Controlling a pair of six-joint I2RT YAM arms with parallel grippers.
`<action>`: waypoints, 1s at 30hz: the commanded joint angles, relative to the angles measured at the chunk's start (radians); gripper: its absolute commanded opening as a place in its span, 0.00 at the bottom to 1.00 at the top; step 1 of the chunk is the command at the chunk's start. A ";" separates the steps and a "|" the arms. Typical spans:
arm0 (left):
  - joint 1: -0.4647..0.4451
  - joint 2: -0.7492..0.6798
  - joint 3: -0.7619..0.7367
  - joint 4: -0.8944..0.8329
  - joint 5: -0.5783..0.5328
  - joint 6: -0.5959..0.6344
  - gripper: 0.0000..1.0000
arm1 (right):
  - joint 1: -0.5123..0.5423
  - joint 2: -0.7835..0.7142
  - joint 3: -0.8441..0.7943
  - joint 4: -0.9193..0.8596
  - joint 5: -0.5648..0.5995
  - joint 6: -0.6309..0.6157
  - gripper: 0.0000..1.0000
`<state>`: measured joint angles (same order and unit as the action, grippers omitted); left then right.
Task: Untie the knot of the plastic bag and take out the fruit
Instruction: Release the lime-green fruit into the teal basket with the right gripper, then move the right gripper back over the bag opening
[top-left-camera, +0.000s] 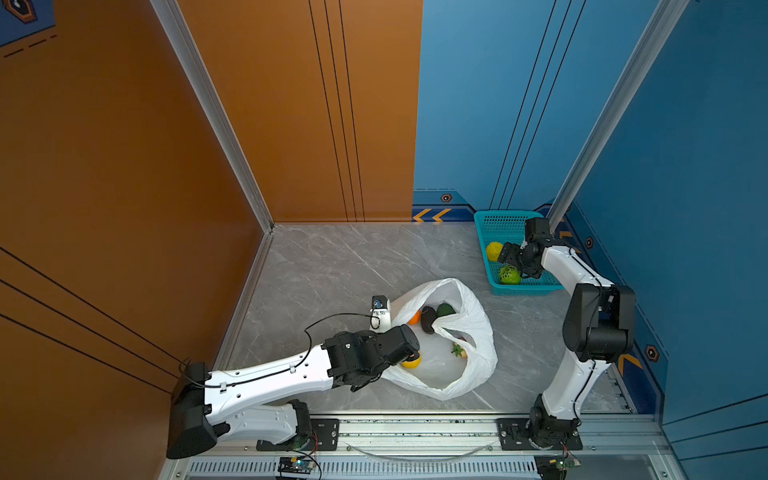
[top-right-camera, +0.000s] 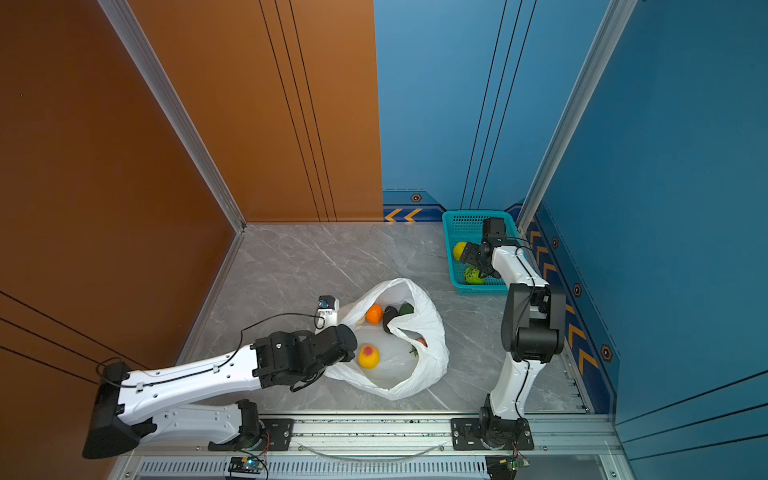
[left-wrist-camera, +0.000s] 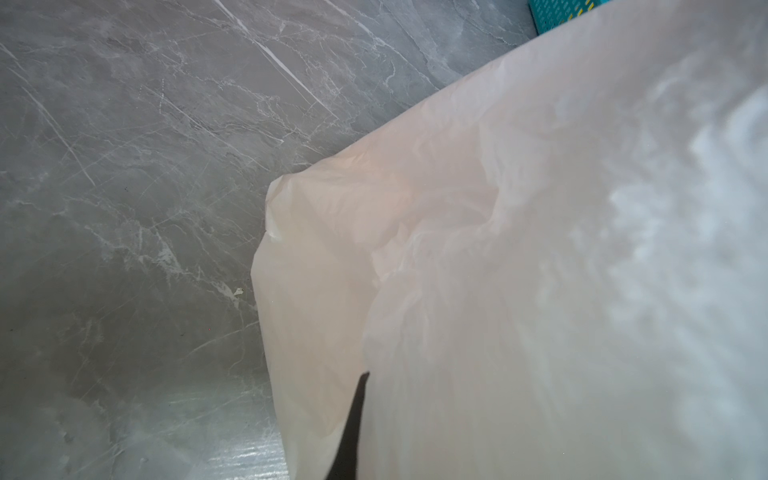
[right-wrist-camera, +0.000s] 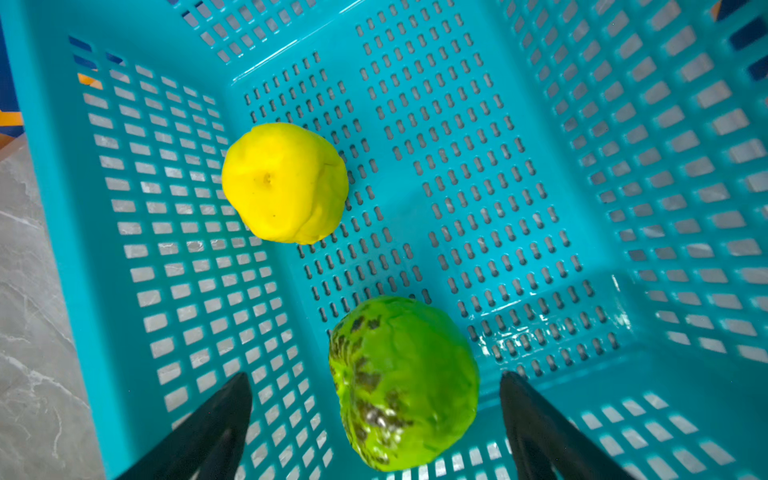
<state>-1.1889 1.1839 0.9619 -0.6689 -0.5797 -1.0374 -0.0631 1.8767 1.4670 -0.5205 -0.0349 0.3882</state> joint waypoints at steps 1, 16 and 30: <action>-0.006 -0.006 0.025 -0.001 -0.025 -0.001 0.00 | 0.027 -0.110 -0.006 -0.052 0.022 -0.020 0.95; -0.005 -0.013 0.039 0.023 -0.025 0.036 0.00 | 0.407 -0.739 -0.162 -0.430 0.011 0.054 0.94; -0.030 -0.027 0.061 0.094 -0.003 0.086 0.00 | 1.124 -0.795 -0.278 -0.453 0.291 0.372 0.91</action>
<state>-1.2072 1.1805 0.9901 -0.5907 -0.5793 -0.9829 1.0126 1.0363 1.2064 -0.9596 0.1505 0.7113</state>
